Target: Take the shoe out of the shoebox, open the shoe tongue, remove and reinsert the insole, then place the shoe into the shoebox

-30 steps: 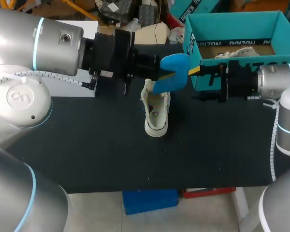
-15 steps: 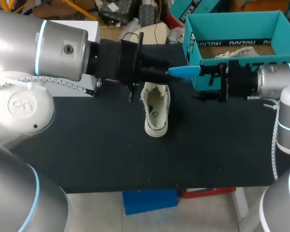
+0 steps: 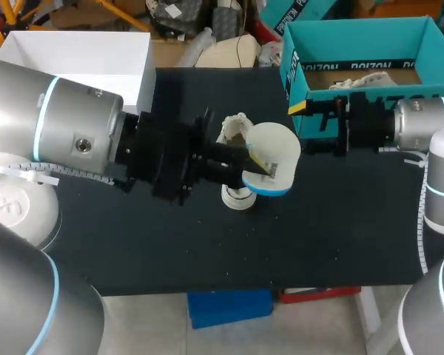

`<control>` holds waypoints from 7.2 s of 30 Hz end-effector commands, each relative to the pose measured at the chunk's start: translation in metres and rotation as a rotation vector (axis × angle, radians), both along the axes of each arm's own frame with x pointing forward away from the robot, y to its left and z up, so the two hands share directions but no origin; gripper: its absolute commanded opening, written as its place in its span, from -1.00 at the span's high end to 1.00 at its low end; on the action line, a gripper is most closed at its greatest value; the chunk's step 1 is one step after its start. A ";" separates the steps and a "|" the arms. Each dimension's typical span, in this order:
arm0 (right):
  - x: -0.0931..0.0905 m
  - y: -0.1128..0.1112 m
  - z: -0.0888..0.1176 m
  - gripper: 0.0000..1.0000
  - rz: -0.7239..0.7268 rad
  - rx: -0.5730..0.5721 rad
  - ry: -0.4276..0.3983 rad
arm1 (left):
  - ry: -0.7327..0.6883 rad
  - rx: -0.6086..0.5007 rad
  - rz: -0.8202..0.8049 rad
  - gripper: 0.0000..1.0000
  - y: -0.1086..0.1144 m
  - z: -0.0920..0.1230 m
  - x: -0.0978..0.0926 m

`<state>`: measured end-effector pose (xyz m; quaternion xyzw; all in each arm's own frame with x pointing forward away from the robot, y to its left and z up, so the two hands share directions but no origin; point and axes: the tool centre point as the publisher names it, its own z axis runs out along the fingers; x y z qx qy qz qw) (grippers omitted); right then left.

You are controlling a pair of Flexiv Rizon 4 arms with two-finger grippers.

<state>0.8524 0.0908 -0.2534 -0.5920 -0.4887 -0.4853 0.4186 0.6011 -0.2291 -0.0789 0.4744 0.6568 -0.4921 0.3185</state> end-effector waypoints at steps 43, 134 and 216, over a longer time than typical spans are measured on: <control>0.000 0.001 -0.001 -1.00 -0.003 0.000 -0.001 | -0.333 -0.204 0.163 1.00 0.043 -0.193 -0.012; -0.001 0.096 -0.032 0.50 0.235 -0.038 -0.214 | -0.558 -0.187 0.105 1.00 0.011 -0.213 0.191; 0.002 0.095 -0.040 1.00 0.233 -0.042 -0.184 | -0.810 1.492 -0.174 -1.00 0.028 -0.136 0.173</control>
